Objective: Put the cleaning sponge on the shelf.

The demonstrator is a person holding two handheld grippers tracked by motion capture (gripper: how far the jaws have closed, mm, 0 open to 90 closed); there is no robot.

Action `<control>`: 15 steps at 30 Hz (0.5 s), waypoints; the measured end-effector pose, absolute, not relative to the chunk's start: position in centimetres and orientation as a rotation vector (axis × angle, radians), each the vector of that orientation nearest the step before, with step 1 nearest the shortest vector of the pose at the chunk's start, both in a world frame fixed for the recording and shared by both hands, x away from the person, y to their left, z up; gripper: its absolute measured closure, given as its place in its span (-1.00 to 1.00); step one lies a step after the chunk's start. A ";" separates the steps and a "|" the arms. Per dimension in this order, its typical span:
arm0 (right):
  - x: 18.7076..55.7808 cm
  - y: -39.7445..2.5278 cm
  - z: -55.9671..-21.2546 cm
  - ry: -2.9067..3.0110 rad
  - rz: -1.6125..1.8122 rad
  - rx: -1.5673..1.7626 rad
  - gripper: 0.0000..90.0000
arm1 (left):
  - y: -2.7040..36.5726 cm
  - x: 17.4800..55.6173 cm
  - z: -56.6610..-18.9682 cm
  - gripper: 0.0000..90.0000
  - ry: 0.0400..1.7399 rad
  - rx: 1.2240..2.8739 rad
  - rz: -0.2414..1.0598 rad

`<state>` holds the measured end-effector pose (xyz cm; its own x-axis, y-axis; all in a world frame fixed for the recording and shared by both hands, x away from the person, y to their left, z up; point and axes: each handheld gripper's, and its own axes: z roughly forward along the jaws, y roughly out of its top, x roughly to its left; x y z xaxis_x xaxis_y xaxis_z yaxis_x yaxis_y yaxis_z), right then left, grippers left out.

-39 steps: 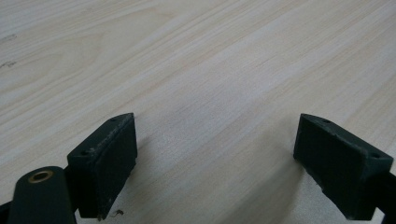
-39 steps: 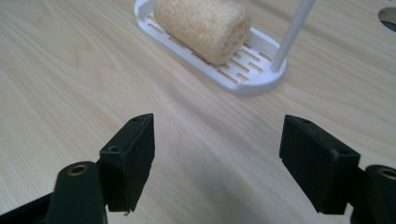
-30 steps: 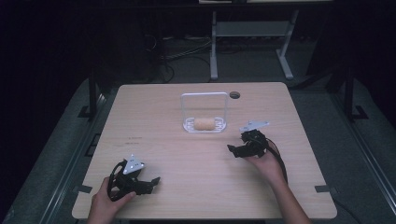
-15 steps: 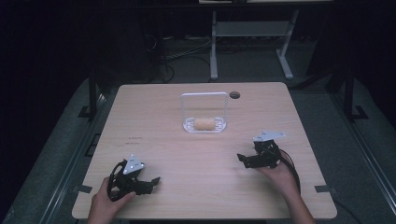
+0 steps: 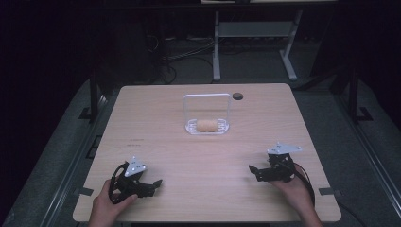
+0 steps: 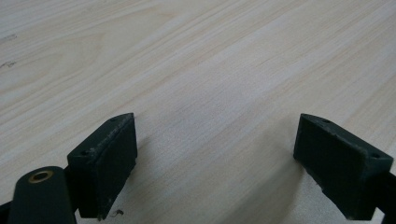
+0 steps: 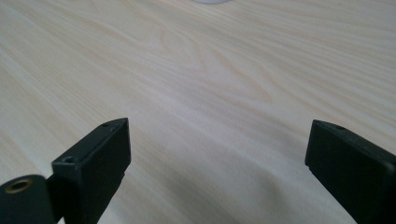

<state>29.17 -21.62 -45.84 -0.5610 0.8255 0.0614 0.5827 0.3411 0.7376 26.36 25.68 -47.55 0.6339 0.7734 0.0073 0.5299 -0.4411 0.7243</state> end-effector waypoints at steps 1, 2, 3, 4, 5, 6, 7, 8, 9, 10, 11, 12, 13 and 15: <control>29.0 -21.7 -45.9 2.287 1.052 1.252 -0.85 | 25.7 26.4 -47.5 -0.71 1.013 2.149 0.443; 28.8 -21.8 -46.0 2.286 1.052 1.254 -0.85 | 25.7 26.4 -47.5 -0.71 1.013 2.148 0.444; 28.6 -22.0 -46.1 2.286 1.049 1.256 -0.85 | 25.7 26.4 -47.5 -0.71 1.013 2.148 0.444; 28.3 -22.1 -46.2 2.282 1.043 1.259 -0.85 | 25.7 26.4 -47.5 -0.71 1.013 2.148 0.444; 28.3 -22.1 -46.2 2.282 1.043 1.259 -0.85 | 25.7 26.4 -47.5 -0.71 1.013 2.148 0.444; 28.0 -22.4 -46.4 2.280 1.038 1.271 -0.85 | 25.7 26.4 -47.5 -0.71 1.013 2.148 0.443; 27.8 -22.5 -46.5 2.279 1.037 1.274 -0.85 | 25.7 26.4 -47.5 -0.71 1.013 2.148 0.443; 27.7 -22.6 -46.6 2.275 1.034 1.275 -0.85 | 25.7 26.4 -47.5 -0.71 1.013 2.148 0.444; 27.6 -22.7 -46.7 2.277 1.032 1.277 -0.85 | 25.7 26.4 -47.5 -0.71 1.013 2.149 0.444; 27.5 -22.8 -46.8 2.276 1.027 1.280 -0.85 | 25.7 26.4 -47.5 -0.71 1.012 2.149 0.444; 27.4 -22.9 -46.9 2.273 1.023 1.279 -0.85 | 25.7 26.4 -47.5 -0.71 1.013 2.148 0.443; 27.3 -22.9 -47.0 2.273 1.014 1.281 -0.85 | 25.7 26.4 -47.5 -0.71 1.013 2.149 0.444; 27.3 -23.0 -47.1 2.275 1.013 1.284 -0.85 | 25.7 26.4 -47.5 -0.71 1.013 2.149 0.444; 27.3 -23.0 -47.3 2.279 1.005 1.282 -0.85 | 25.7 26.4 -47.5 -0.71 1.013 2.148 0.444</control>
